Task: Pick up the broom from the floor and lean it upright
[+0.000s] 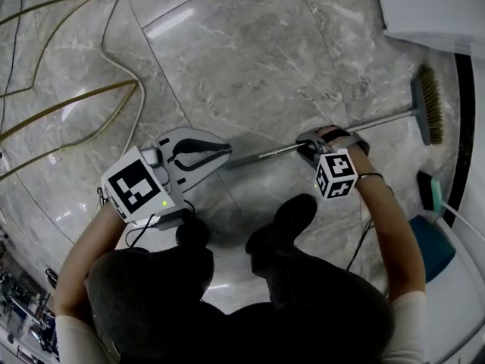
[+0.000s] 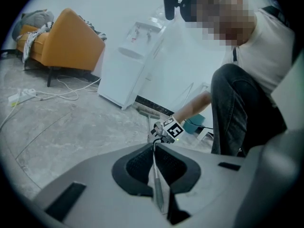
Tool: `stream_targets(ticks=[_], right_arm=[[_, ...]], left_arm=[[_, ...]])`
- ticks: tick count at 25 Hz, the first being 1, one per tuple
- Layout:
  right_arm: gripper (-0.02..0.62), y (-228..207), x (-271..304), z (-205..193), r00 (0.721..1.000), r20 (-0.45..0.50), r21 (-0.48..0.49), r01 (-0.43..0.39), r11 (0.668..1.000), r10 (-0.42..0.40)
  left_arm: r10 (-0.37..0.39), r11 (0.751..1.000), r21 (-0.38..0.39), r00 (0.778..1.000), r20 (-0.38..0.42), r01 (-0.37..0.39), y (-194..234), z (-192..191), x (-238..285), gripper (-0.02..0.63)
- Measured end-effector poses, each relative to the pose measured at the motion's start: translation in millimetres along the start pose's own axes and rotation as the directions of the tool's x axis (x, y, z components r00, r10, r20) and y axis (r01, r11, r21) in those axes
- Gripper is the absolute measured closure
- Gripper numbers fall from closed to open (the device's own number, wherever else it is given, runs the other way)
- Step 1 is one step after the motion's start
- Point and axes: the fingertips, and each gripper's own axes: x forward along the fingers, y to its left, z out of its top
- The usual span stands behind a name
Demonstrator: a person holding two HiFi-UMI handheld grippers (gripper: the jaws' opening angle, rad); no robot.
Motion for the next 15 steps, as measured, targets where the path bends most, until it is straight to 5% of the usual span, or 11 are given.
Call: stream_targets(ticks=[4, 15], right_arm=[[0.512, -7, -15, 9, 0.999, 0.016, 0.008, 0.028, 1.0, -0.029], [0.511, -49, -129, 32, 0.958, 0.08, 0.116, 0.265, 0.957, -0.275]], left_arm=[[0.023, 1.0, 0.019, 1.0, 0.013, -0.024, 5, 8, -6, 0.594], [0.101, 0.987, 0.115, 0.992, 0.082, -0.11, 28, 68, -39, 0.594]])
